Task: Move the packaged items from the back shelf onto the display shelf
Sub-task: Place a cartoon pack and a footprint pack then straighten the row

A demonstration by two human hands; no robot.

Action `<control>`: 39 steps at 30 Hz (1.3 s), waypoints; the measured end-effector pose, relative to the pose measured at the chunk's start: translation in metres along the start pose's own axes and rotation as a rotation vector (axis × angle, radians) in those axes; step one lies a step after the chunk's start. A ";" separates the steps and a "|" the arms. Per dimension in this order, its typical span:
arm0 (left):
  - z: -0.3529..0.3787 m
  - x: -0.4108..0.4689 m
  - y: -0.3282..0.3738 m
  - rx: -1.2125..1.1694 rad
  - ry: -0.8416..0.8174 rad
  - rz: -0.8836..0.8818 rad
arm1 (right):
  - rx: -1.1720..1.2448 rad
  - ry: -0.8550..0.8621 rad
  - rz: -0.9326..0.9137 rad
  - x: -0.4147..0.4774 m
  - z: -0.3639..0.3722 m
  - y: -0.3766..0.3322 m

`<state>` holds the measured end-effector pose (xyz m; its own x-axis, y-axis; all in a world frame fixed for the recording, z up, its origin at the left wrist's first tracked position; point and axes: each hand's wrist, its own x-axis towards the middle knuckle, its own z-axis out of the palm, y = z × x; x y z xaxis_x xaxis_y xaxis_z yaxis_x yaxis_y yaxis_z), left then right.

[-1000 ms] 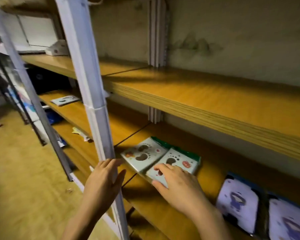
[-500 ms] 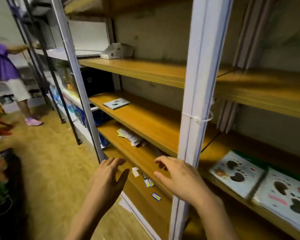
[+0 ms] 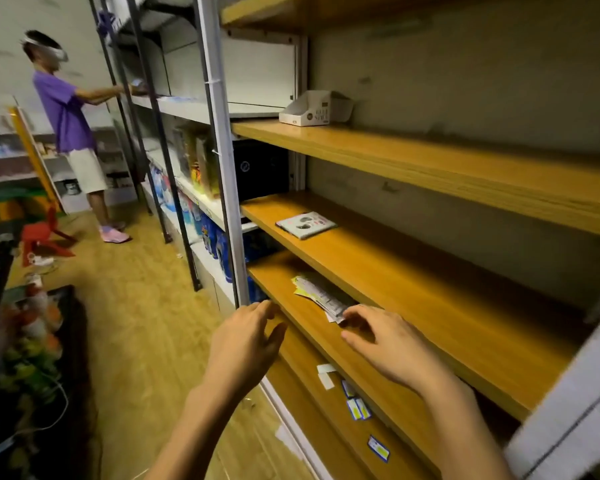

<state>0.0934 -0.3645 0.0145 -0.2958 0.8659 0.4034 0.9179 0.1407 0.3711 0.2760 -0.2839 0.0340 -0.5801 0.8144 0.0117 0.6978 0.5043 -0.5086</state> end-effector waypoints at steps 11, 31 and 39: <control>0.032 0.153 -0.085 0.054 -0.062 -0.013 | 0.022 -0.009 0.115 0.198 0.009 -0.001; 0.164 0.397 -0.193 -0.199 -0.336 0.140 | 0.886 0.375 0.665 0.400 0.071 -0.001; 0.197 0.448 -0.222 -0.398 -0.535 0.185 | 1.179 0.685 0.835 0.451 0.088 -0.014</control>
<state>-0.1913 0.0870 -0.0516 0.1212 0.9908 0.0595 0.7435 -0.1303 0.6559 -0.0320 0.0510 -0.0297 0.2965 0.8686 -0.3970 -0.1799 -0.3575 -0.9164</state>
